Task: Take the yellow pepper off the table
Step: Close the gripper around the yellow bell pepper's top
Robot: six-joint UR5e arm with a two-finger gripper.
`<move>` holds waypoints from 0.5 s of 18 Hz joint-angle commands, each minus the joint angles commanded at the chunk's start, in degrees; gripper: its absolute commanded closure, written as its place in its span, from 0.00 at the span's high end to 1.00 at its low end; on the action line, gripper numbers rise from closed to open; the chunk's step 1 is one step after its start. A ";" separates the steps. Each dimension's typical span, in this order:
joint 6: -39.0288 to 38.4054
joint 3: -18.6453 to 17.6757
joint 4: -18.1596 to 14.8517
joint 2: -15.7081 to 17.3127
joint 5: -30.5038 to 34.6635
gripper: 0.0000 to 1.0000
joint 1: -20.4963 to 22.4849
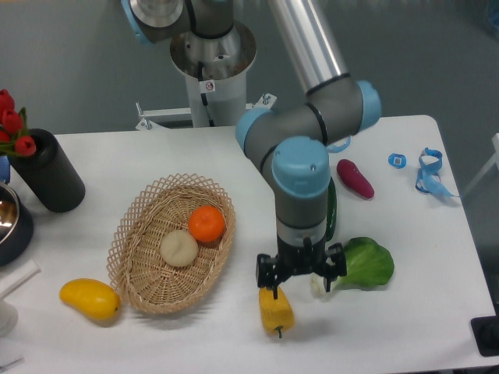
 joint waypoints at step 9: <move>1.31 -0.53 0.26 -2.64 0.26 1.00 -0.97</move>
